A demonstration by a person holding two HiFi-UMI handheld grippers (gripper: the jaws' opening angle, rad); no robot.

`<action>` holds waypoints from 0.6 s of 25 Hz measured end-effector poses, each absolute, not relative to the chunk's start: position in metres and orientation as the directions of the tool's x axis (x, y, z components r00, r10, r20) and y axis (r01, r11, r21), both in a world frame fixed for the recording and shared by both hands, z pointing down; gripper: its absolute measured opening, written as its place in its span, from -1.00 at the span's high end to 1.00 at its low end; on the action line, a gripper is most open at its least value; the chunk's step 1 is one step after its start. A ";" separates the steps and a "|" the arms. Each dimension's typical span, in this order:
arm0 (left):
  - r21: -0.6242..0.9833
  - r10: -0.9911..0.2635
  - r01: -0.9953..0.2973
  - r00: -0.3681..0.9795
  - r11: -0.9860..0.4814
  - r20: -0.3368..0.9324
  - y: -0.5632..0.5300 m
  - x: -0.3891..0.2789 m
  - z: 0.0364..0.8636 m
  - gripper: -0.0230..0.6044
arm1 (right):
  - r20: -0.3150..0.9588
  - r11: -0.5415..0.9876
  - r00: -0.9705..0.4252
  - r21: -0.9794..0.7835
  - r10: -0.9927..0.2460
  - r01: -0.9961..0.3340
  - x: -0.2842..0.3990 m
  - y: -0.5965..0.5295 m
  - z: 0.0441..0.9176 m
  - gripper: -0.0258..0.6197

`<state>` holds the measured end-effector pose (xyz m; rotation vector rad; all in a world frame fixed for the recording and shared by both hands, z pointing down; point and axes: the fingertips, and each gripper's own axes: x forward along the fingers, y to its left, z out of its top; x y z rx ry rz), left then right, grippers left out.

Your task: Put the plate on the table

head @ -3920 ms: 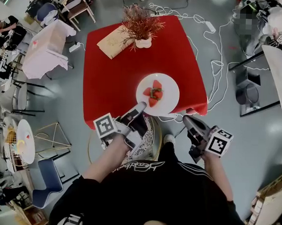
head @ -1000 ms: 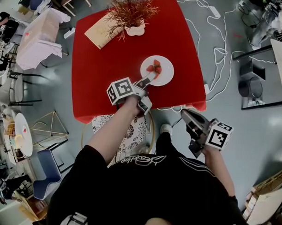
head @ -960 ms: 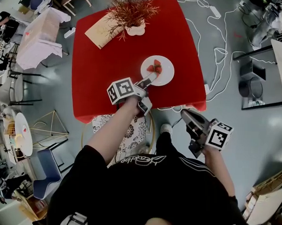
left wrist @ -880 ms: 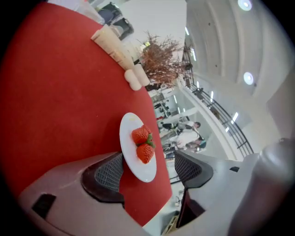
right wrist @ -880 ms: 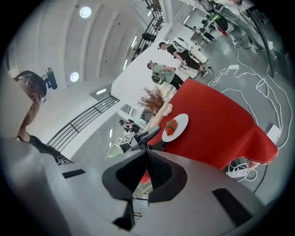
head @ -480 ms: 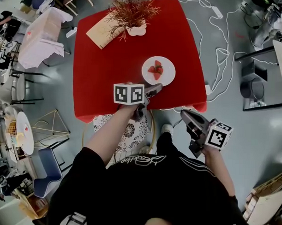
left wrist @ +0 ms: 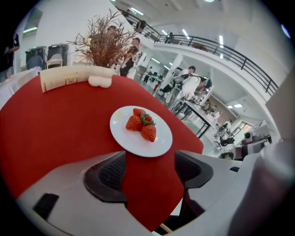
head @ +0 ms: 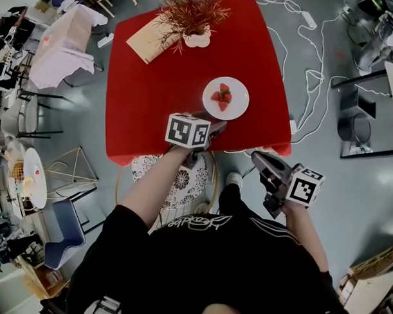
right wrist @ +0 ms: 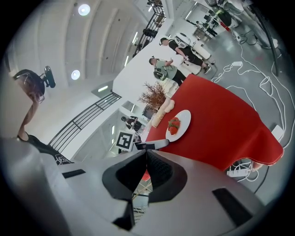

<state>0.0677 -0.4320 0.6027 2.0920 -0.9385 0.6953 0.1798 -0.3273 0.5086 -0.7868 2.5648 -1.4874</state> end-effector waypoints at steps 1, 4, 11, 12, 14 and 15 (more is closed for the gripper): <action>0.400 -0.400 -0.793 0.587 -0.459 0.704 -0.432 0.066 0.602 -0.14 | 0.184 0.398 -0.866 -0.831 -0.464 -0.390 0.179 -0.328 0.508 0.90; 0.435 -0.410 -0.794 0.597 -0.425 0.689 -0.433 0.060 0.599 -0.14 | 0.189 0.403 -0.866 -0.825 -0.463 -0.396 0.179 -0.330 0.508 0.90; 0.516 -0.471 -0.753 0.658 -0.409 0.587 -0.411 0.054 0.555 0.83 | 0.177 0.440 -0.859 -0.799 -0.480 -0.411 0.171 -0.321 0.493 0.90; 0.524 -0.472 -0.742 0.670 -0.418 0.573 -0.405 0.055 0.547 0.89 | 0.176 0.445 -0.856 -0.793 -0.486 -0.416 0.169 -0.318 0.489 0.90; 0.546 -0.463 -0.709 0.705 -0.446 0.537 -0.389 0.057 0.531 0.90 | 0.166 0.465 -0.852 -0.778 -0.496 -0.422 0.165 -0.313 0.479 0.90; 0.561 -0.458 -0.687 0.727 -0.462 0.512 -0.380 0.058 0.520 0.90 | 0.159 0.473 -0.850 -0.772 -0.502 -0.424 0.163 -0.309 0.474 0.90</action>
